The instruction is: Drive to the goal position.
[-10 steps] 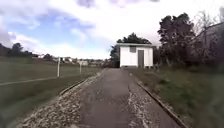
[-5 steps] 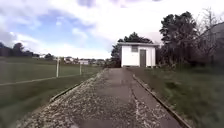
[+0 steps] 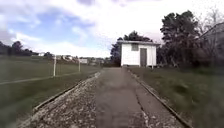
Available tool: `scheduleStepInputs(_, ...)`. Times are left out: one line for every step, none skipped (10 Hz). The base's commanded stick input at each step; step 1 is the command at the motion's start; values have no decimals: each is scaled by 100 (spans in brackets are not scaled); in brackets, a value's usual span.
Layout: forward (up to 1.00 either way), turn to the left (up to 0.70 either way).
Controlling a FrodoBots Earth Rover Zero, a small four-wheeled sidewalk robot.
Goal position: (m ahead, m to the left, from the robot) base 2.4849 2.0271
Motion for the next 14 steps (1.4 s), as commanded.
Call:
scheduleStepInputs(85, 0)
scheduleStepInputs(85, 0)
scheduleStepInputs(85, 0)
scheduleStepInputs(85, 0)
scheduleStepInputs(85, 0)
scheduleStepInputs(85, 0)
scheduleStepInputs(85, 0)
scheduleStepInputs(85, 0)
scheduleStepInputs(85, 0)
scheduleStepInputs(85, 0)
scheduleStepInputs(85, 0)
scheduleStepInputs(85, 0)
scheduleStepInputs(85, 0)
scheduleStepInputs(85, 0)
